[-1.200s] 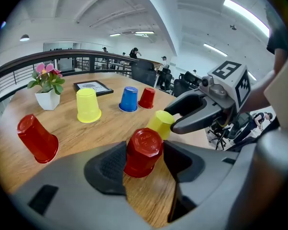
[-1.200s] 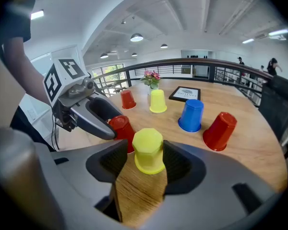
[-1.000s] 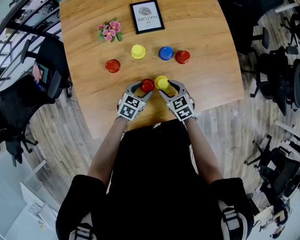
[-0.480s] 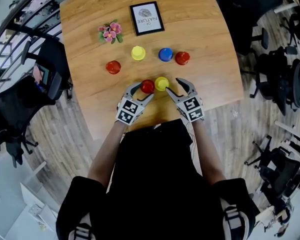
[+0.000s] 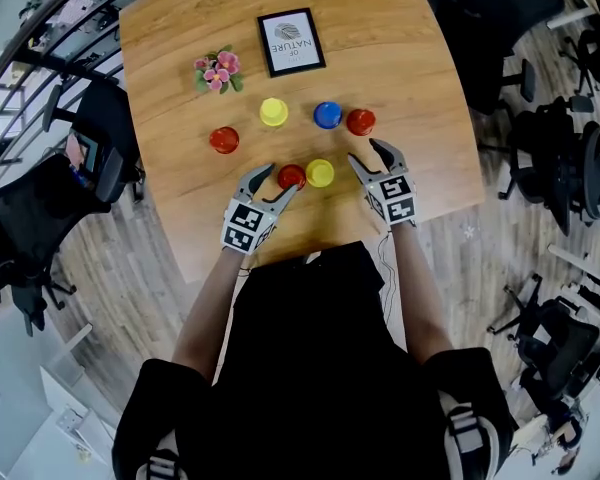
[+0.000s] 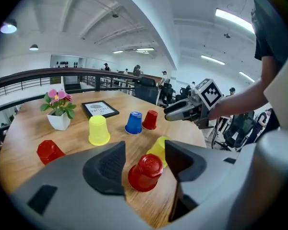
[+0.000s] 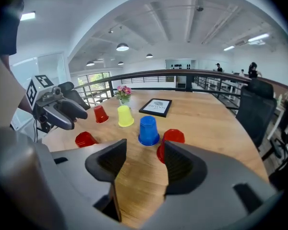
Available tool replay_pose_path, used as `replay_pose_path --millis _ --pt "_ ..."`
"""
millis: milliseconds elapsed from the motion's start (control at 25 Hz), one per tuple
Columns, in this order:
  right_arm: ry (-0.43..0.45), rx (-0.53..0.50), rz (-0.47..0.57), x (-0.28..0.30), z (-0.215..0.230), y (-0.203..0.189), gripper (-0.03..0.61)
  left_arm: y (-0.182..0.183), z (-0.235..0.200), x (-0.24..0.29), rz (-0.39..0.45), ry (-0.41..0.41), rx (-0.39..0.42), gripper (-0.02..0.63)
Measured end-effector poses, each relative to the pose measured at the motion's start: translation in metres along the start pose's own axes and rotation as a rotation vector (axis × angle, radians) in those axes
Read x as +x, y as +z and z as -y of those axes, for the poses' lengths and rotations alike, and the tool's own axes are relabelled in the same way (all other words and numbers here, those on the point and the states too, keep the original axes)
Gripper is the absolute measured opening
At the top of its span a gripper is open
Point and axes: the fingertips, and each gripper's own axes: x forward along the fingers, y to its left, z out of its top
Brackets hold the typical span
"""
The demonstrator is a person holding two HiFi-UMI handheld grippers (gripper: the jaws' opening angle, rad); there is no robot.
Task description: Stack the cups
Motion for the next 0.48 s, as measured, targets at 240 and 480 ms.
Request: replay_pose_path --millis 240,480 --pt "-0.055 -0.007 -0.008 0.014 0.037 0.006 0.257 0.011 -0.015 -0.005 0.019 0.051 -0.031 0.273" --pt "-0.065 -0.015 -0.02 0.031 0.051 0.008 0.265 0.009 -0.022 -0.006 0.006 0.085 -0.05 0.273"
